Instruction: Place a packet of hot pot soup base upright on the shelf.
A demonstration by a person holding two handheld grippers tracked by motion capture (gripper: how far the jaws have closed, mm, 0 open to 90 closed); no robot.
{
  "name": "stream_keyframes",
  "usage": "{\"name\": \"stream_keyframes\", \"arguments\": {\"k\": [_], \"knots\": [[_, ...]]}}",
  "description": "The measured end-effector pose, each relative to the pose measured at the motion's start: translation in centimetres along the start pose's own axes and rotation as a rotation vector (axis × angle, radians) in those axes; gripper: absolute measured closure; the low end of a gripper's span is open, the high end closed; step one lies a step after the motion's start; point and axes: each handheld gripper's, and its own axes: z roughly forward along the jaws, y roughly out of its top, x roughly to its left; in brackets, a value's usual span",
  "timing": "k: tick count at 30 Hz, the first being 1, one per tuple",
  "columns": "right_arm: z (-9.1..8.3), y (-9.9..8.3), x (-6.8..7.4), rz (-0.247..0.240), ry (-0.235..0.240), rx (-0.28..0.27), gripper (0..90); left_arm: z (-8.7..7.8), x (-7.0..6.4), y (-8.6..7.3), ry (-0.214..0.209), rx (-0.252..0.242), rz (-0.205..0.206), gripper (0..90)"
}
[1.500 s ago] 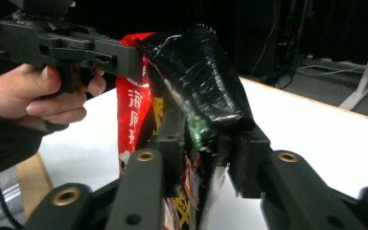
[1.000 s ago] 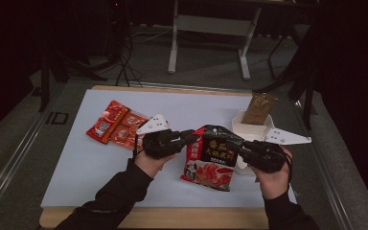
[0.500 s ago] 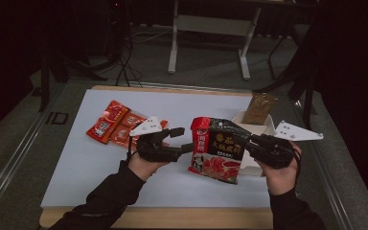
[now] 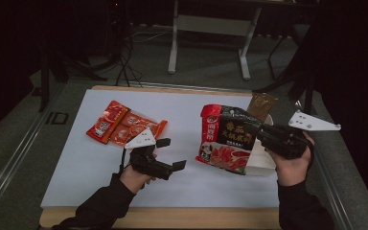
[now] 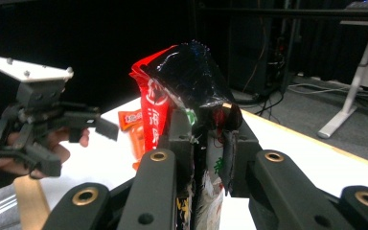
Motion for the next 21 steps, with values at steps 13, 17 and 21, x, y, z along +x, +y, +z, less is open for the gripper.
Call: {"name": "stream_keyframes", "arguments": {"k": [13,17,21], "knots": [[-1.6,1.7,-2.5,-0.005,-0.079,-0.051,77.2,-1.8,0.8,-3.4,0.018,0.040,0.046,0.0],[-2.0,2.1,-3.3,-0.017,-0.110,-0.059,77.2,-2.2,1.1,-4.3,0.011,0.046,0.036,0.0],[-2.6,2.3,-4.3,-0.017,-0.150,-0.067,77.2,-2.7,1.3,-5.2,0.013,0.043,0.011,0.0]]}}
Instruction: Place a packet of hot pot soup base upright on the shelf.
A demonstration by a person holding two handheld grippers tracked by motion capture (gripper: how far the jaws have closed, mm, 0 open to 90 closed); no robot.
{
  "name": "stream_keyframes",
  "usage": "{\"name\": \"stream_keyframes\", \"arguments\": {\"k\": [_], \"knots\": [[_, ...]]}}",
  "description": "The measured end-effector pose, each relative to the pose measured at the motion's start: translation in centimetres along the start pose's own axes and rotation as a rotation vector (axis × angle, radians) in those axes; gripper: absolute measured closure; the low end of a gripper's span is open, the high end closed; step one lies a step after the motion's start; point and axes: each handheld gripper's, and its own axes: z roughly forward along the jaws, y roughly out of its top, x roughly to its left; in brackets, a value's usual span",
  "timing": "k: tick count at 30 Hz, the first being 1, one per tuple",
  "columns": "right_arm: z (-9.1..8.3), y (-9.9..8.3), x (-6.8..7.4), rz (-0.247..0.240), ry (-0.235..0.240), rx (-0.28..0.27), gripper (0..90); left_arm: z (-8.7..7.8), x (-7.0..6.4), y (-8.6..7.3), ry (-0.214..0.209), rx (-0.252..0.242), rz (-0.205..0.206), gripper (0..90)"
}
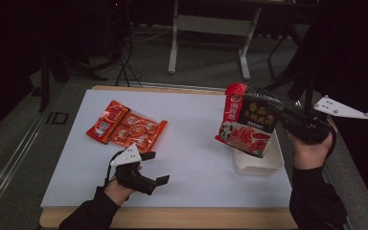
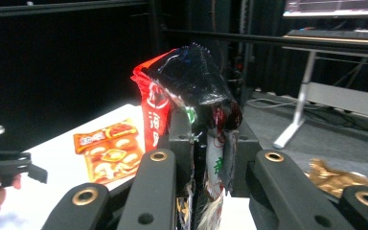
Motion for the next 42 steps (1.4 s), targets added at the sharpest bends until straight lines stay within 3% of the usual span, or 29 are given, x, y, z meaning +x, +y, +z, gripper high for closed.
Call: {"name": "stream_keyframes", "arguments": {"k": [11,23,33,40,42], "knots": [[-0.4,0.0,-2.7,-0.009,-0.097,-0.010,77.2,0.1,-0.2,-2.0,0.022,0.005,0.032,0.0],[0.3,-1.1,-5.8,0.022,-0.161,0.016,77.4,0.3,-0.1,-2.6,0.005,0.002,0.006,0.0],[1.3,-2.7,-8.6,0.046,-0.119,0.048,77.2,0.4,0.0,-2.8,0.001,0.011,-0.007,0.0],[2.4,-4.0,-10.2,0.045,-0.093,0.032,76.9,0.5,0.1,-2.9,-0.003,0.012,-0.012,0.0],[2.7,-4.3,-10.4,0.046,-0.115,0.045,76.9,0.4,0.1,-2.9,-0.001,0.010,-0.012,0.0]]}}
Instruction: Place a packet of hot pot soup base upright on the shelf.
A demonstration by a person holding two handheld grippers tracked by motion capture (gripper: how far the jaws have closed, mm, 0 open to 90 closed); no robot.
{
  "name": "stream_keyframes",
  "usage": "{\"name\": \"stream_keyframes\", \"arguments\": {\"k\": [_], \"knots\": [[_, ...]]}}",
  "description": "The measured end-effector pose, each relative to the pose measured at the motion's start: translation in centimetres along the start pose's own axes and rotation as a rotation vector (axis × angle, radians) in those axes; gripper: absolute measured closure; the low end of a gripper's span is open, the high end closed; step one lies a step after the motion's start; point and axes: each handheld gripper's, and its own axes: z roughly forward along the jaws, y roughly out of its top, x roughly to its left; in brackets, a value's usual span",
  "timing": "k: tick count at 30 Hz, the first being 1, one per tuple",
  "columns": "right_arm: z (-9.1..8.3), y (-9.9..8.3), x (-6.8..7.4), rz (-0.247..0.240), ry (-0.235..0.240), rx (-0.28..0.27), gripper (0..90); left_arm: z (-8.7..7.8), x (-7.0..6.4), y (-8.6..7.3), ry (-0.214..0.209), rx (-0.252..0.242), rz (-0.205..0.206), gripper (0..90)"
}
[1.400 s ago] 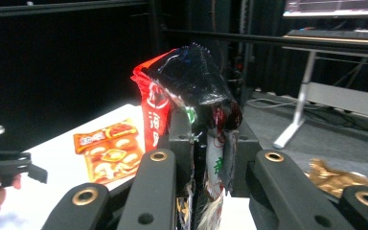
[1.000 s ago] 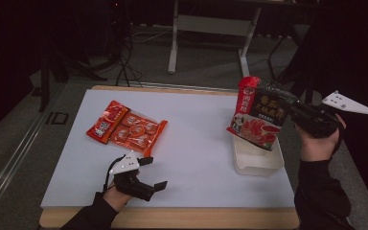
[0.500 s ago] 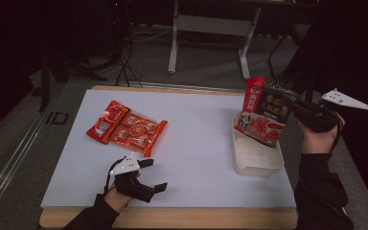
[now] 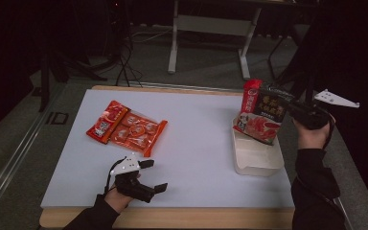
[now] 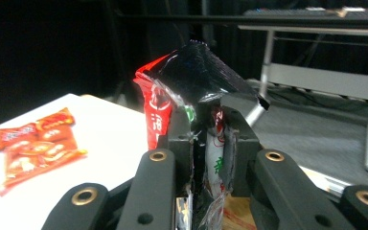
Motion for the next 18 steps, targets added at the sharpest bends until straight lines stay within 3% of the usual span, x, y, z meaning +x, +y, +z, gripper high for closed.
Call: {"name": "stream_keyframes", "arguments": {"k": [3,5,8,18], "knots": [[0.5,-0.4,-0.2,-0.015,-0.018,0.013,76.9,-0.1,0.0,0.0,-0.001,0.000,0.000,0.0],[0.9,-0.6,-0.3,-0.060,-0.017,0.019,77.0,-0.1,0.1,0.0,0.000,-0.002,-0.001,0.0],[1.5,-0.9,-0.5,-0.088,-0.029,0.046,77.0,-0.1,0.2,0.0,-0.002,-0.005,-0.006,0.0],[2.3,-2.1,-1.0,-0.045,0.053,0.024,76.4,0.0,0.3,-0.2,0.001,0.000,-0.010,0.0]]}}
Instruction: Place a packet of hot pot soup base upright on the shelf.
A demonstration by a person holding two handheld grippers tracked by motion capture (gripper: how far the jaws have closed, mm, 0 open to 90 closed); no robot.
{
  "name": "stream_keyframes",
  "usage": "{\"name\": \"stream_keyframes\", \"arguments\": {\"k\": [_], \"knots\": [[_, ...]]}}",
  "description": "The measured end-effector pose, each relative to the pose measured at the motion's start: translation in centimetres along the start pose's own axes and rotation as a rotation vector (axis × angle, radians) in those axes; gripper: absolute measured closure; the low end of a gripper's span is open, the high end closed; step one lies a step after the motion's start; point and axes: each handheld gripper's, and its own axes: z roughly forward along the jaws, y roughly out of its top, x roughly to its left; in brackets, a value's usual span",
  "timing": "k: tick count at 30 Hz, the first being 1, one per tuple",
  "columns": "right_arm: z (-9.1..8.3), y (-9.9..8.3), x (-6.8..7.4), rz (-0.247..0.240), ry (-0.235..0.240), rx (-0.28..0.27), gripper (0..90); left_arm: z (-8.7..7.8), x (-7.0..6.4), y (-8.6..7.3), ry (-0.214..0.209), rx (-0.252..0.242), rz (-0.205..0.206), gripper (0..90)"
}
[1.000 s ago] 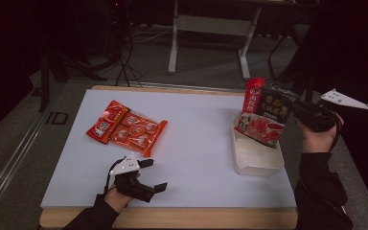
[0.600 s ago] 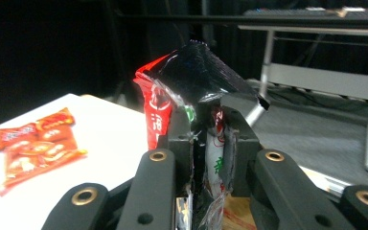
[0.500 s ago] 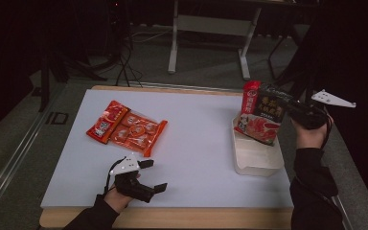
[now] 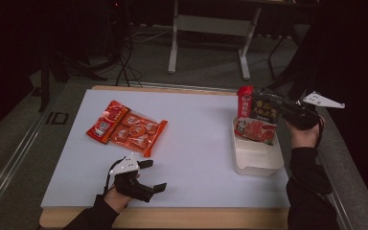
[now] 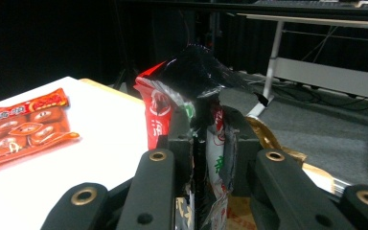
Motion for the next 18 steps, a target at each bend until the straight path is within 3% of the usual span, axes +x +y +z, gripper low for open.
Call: {"name": "stream_keyframes", "arguments": {"k": [3,13,18], "knots": [[0.3,-0.5,0.0,0.006,0.020,0.015,75.9,0.0,0.0,0.0,0.002,0.004,0.001,0.0],[-0.4,-1.9,0.0,0.051,0.028,-0.034,74.9,0.1,0.0,-0.2,0.005,0.016,0.004,0.0],[-0.1,-3.5,0.0,0.065,0.032,0.016,73.5,0.0,0.0,-0.2,0.007,0.015,0.003,0.0]]}}
